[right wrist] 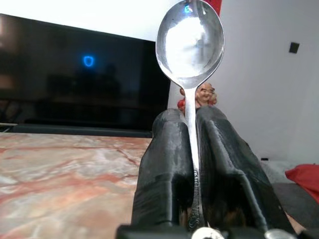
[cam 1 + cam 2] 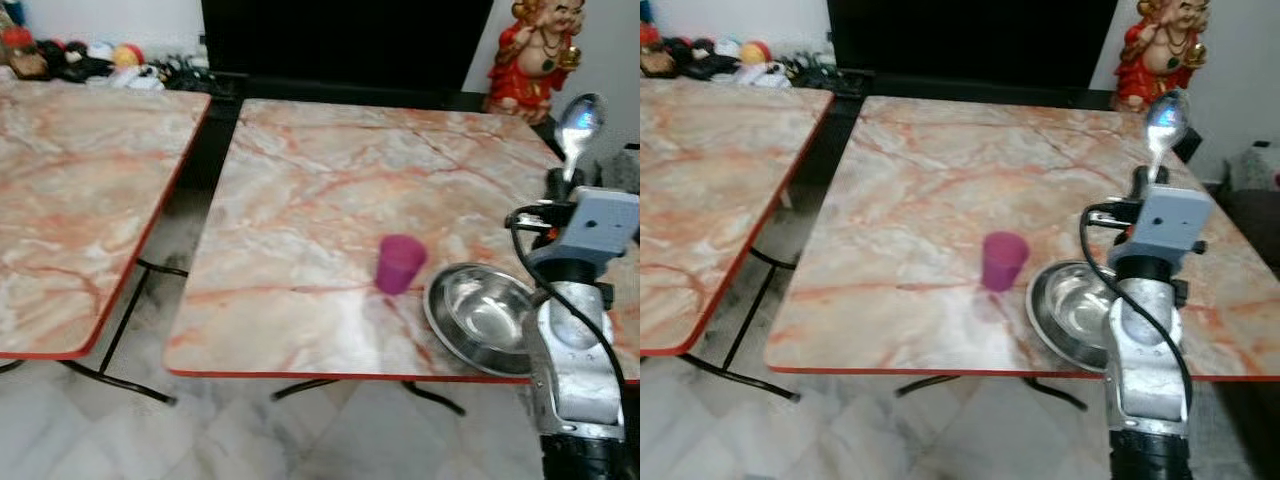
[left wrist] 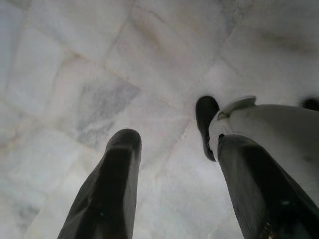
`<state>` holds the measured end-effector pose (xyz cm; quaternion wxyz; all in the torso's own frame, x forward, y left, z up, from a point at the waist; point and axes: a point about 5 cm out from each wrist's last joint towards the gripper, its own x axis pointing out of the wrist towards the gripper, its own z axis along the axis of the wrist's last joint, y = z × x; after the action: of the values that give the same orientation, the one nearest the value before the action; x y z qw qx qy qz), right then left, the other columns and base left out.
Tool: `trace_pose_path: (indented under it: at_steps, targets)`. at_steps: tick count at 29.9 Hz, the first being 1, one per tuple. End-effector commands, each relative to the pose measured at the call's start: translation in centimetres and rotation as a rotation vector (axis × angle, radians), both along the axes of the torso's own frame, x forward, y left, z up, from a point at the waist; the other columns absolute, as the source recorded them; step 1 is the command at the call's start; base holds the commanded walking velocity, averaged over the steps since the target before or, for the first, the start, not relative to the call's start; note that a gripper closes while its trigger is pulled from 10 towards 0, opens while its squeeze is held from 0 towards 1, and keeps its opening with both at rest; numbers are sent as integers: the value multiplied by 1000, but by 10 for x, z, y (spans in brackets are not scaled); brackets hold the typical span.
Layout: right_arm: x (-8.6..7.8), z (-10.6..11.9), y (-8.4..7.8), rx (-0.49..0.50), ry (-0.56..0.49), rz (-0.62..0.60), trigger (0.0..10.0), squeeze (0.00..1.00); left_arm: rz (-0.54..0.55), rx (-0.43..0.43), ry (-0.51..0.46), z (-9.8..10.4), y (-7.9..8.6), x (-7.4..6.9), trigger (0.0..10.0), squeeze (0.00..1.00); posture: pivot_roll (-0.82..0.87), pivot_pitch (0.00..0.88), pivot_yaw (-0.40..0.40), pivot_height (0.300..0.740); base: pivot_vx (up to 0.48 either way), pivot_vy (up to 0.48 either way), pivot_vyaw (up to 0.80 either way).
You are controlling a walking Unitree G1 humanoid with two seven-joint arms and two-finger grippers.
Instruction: Setting the table
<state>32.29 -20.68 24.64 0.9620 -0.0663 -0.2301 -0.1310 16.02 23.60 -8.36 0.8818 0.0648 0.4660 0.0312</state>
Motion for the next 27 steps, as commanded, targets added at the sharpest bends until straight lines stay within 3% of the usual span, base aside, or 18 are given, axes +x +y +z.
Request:
trace_pose_path:
  at_steps: [1,5,9,27]
  targets:
    - [-3,-2,-8,3,1,-25,10000,0,-26,-3,51,-6,-5,-10,10000,0,-37,94,-15,740,0,-454,0]
    - [-1,-2,-10,-4,12,-27,10000,0,-34,-2,53,-7,-7,-11,10000,0,-32,65,-20,740,0,-405,0]
    - [0,1,-11,4,4,-33,10000,0,-33,0,53,-7,-7,-12,10000,0,-32,54,-20,740,0,0,0]
    - [1,2,-18,5,15,-60,10000,0,13,-8,34,-6,-3,-11,10000,0,-34,144,-26,740,46,0,0]
